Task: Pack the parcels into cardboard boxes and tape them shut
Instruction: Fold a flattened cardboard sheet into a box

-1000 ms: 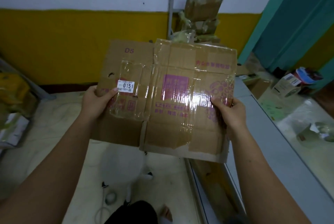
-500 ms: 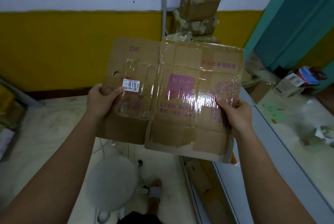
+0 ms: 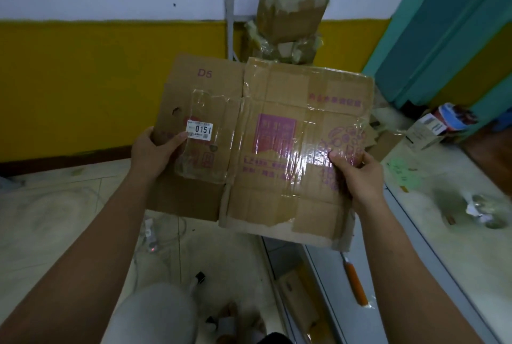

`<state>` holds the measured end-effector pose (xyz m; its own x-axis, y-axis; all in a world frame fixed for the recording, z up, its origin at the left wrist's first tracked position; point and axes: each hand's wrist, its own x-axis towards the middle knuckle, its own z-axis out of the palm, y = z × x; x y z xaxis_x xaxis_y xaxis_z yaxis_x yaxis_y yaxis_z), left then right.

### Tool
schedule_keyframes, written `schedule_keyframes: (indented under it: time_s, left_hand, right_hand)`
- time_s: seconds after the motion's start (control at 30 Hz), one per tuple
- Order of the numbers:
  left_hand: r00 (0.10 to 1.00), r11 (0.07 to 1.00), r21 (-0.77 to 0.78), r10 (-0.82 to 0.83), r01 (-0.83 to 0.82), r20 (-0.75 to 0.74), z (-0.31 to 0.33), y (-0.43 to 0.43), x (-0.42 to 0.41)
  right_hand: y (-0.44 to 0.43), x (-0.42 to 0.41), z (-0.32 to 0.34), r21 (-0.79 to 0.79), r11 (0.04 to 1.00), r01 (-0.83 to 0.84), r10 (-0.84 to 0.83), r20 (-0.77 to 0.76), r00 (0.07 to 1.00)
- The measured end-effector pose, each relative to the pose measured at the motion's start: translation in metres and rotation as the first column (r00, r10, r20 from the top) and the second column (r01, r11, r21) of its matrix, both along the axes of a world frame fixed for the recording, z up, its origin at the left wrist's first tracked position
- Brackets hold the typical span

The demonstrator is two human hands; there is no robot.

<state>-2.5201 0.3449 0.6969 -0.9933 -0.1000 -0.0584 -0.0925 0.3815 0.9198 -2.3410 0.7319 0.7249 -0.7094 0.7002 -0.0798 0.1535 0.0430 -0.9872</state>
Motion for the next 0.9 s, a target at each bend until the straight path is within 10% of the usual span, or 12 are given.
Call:
schedule_keyframes:
  time_s: [0.9]
  left_hand:
    - [0.902, 0.906, -0.067, -0.423, 0.419, -0.081, 0.033, 0.301, -0.122]
  right_hand:
    - [0.189, 0.024, -0.004, 0.009, 0.878, 0.478, -0.478, 0.068, 0.876]
